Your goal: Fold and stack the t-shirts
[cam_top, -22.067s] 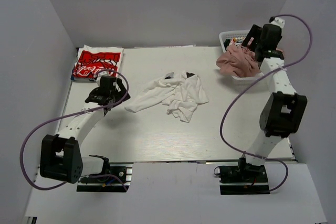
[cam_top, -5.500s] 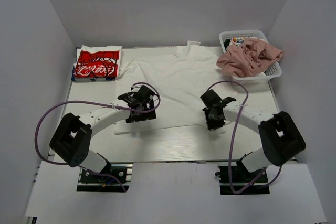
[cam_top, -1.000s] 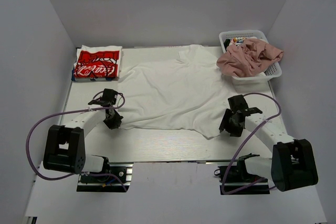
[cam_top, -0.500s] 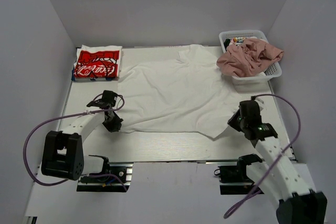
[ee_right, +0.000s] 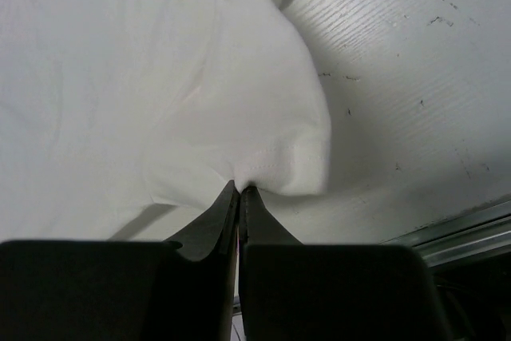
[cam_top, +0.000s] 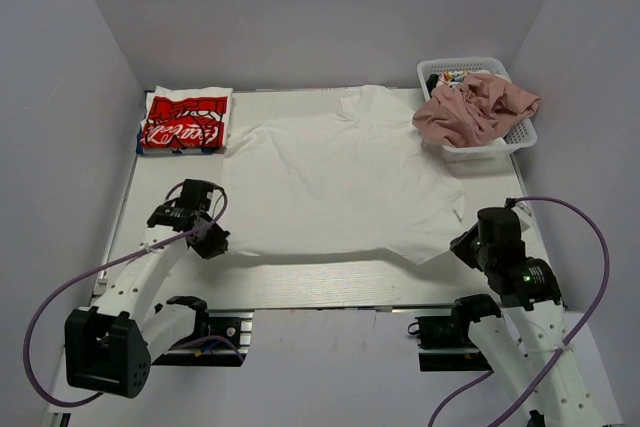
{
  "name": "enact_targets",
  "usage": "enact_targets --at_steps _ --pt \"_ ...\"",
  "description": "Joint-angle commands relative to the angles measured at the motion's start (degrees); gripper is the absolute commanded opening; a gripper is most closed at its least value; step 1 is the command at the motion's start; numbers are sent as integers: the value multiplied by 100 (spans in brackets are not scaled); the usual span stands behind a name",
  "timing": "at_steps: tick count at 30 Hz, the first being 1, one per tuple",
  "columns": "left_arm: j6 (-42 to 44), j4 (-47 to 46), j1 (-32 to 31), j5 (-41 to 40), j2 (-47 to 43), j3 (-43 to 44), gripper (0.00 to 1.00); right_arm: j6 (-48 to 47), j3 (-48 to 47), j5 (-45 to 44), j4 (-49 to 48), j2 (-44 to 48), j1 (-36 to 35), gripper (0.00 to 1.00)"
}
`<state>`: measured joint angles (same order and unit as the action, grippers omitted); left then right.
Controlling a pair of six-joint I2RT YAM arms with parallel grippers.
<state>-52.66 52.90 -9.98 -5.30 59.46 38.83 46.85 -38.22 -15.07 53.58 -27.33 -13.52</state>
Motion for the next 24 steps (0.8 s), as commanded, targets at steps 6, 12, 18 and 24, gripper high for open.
enact_targets --at_steps 6,12,18,24 --pt "-156 -140 30 -15 -58 177 0 -158 -107 -154 -549 -421 -10 0" --pt "-104 -333 101 38 1239 896 0 -387 -273 100 -1850 -1598 16 0" --pt "-156 -202 153 -58 2112 1697 0 -536 -1195 -224 -2484 -3014 33 0" --pt "-139 -123 382 -314 2797 2453 0 -703 -1890 -233 -2871 -4338 147 0"
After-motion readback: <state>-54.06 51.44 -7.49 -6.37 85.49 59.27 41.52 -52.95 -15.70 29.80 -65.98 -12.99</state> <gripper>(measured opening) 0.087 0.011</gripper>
